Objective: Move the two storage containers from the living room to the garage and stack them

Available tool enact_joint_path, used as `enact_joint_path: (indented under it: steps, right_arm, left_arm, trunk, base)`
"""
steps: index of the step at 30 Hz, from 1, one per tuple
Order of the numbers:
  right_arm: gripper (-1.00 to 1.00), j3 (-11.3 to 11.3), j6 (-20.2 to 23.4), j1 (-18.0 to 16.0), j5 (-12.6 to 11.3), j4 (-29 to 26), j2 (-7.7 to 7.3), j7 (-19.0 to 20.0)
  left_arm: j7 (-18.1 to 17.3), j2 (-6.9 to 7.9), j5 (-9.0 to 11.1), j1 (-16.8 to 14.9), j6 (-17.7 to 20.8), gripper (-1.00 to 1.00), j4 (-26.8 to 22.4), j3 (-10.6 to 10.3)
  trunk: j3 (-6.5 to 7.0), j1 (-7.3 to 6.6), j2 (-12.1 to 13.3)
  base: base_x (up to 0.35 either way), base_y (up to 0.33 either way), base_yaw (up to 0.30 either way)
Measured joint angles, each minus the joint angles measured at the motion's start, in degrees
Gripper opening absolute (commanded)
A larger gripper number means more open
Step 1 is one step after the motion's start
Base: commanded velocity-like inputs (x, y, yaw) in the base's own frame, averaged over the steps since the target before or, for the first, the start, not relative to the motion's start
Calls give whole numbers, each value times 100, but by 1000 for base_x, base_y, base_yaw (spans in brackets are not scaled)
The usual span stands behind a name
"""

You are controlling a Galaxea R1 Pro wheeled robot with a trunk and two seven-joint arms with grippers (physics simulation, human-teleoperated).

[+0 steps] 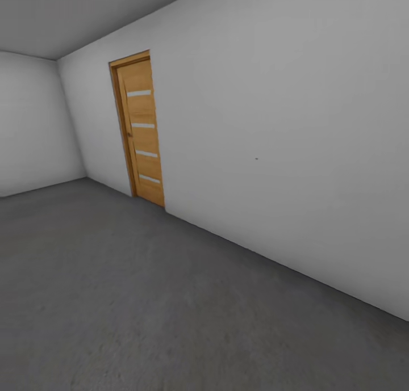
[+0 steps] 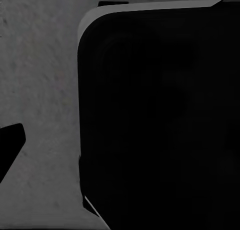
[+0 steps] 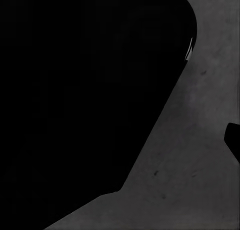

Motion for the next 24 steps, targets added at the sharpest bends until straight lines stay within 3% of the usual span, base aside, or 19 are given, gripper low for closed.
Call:
enact_joint_path:
  steps: [24]
  right_arm:
    - [100,0,0,0,0,0,0,2]
  left_arm:
    - [-2,-8,10,0,0,100,0,15]
  trunk:
    - [0,0,0]
  base:
    - [1,0,270]
